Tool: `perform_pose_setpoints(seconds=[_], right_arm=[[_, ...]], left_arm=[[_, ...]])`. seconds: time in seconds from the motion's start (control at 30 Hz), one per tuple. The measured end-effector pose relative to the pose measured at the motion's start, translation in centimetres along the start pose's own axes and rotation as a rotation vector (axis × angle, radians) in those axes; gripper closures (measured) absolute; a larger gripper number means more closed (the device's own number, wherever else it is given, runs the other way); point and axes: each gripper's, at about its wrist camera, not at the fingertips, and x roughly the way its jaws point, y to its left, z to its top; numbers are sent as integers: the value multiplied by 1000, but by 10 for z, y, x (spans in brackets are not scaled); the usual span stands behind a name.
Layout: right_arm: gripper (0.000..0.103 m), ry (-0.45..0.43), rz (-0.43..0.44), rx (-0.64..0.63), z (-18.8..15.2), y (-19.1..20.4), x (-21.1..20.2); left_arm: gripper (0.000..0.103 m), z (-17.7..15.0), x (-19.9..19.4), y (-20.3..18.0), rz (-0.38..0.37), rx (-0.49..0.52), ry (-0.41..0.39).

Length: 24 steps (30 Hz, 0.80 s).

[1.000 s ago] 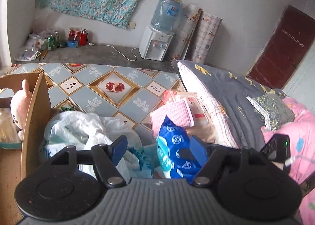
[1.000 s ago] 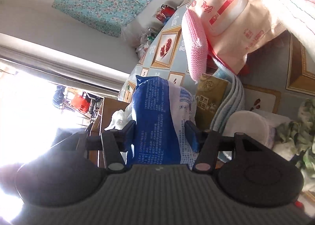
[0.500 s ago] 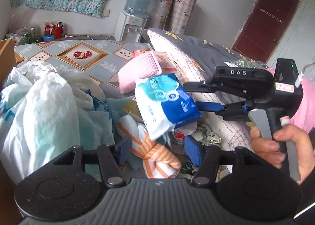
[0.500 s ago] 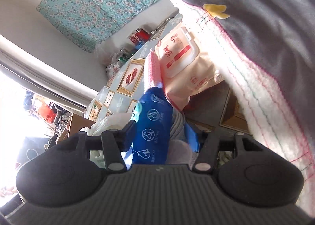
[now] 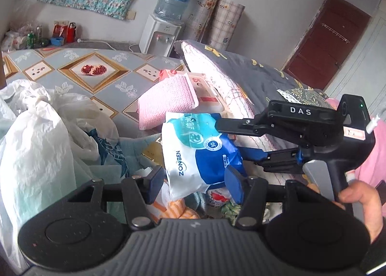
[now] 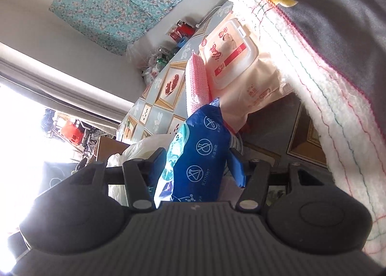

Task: Organize soft objects
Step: 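Lift the blue wet-wipes pack up with the right gripper, then carry the wet-wipes pack with the right gripper into the cardboard box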

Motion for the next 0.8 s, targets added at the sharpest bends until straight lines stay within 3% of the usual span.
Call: perform_pose_setpoints(seconds=[0.1, 0.33, 0.5, 0.8], right_arm=[[49, 13, -18, -8, 2, 2, 7], [60, 21, -28, -35, 3, 2, 15], [67, 10, -24, -42, 2, 4, 14], [70, -57, -5, -36, -6, 18, -12]], left_arm=[[45, 8, 14, 5, -21, -67, 41], [38, 19, 33, 8, 13, -127, 96], [40, 22, 38, 4, 14, -142, 89], [42, 21, 16, -9, -15, -104, 33]])
